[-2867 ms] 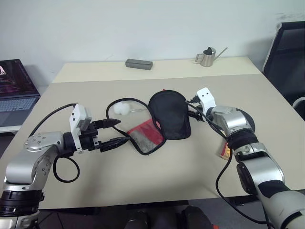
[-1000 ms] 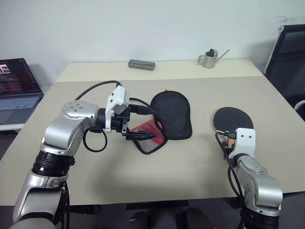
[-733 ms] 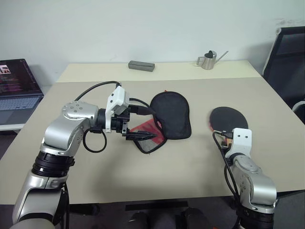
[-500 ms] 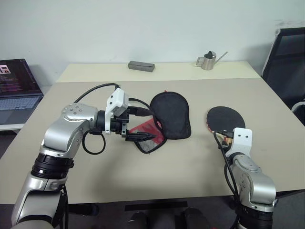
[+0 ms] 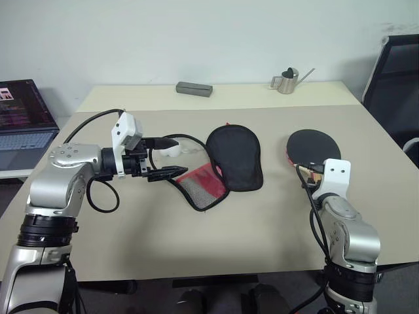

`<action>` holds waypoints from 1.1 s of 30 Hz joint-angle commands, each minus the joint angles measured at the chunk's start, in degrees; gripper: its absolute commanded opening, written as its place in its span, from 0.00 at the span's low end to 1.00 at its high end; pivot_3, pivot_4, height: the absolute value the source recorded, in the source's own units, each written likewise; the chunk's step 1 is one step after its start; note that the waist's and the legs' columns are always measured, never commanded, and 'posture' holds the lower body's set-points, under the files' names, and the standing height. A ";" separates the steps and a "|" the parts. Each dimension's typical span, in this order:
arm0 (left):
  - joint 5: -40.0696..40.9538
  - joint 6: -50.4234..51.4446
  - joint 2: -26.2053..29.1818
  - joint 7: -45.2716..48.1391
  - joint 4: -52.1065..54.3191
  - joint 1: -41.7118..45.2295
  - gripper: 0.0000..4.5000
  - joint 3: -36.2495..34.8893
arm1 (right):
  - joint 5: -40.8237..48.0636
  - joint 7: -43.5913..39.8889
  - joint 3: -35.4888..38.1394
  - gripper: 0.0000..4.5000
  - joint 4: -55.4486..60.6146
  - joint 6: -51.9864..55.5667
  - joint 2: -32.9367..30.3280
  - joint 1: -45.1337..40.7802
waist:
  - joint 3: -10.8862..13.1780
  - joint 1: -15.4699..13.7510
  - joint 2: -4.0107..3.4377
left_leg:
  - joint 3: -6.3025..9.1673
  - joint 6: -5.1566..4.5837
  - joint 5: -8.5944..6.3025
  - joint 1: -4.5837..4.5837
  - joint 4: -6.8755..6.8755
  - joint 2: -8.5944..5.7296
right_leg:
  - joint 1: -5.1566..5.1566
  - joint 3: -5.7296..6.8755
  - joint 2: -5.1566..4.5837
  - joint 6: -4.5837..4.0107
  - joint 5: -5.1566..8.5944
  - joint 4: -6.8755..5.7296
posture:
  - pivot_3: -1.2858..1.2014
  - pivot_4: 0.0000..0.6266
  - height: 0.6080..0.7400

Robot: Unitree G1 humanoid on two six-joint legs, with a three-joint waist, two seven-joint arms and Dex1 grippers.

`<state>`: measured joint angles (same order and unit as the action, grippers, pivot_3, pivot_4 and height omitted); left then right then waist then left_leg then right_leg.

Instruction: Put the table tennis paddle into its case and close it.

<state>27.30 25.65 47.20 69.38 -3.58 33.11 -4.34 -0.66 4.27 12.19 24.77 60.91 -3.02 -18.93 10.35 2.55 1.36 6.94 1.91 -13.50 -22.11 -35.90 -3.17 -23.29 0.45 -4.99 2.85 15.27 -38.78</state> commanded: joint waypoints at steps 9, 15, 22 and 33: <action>0.28 -1.31 2.31 -1.49 0.06 -3.91 1.00 -5.79 | 3.20 -2.45 -4.43 0.25 -1.80 -1.71 1.67 -10.50 | 0.02 0.34 -0.02 | 0.04 0.00 0.00 0.00 0.03 0.03 | 0.00 0.05 0.00 -0.01 0.00 0.02 | 0.52 0.24 1.00; 0.42 -1.12 2.28 -1.67 1.02 -4.36 1.00 -5.86 | 4.35 -4.09 -9.00 0.25 -10.21 -3.80 5.15 -15.88 | 0.03 0.52 -0.03 | 0.03 0.00 0.00 0.00 0.04 0.02 | -0.01 0.04 -0.01 -0.01 0.00 0.03 | 0.52 0.24 1.00; 1.38 -0.02 2.81 -2.53 3.88 -7.32 1.00 -7.64 | 4.74 -4.34 -14.46 0.25 -15.74 -6.05 10.33 -16.83 | 0.04 0.66 -0.05 | 0.05 0.01 -0.01 -0.02 0.06 0.11 | -0.05 0.02 -0.01 -0.02 0.00 0.04 | 0.52 0.24 1.00; 2.60 1.56 3.56 -4.16 6.79 -9.42 1.00 -9.01 | 3.65 -4.63 -16.66 0.25 -24.58 -13.35 10.47 -18.26 | 0.05 0.68 -0.05 | 0.08 0.02 -0.01 -0.02 0.05 0.09 | -0.05 0.06 -0.01 -0.02 0.00 0.04 | 0.52 0.24 1.00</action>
<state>28.99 27.27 49.76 65.58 0.99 23.43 -11.62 3.33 -0.04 -3.71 -0.81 51.16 7.22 -34.81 10.40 3.23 1.31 7.01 1.93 -13.51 -22.13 -35.85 -3.08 -23.34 0.50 -5.00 2.83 15.27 -38.75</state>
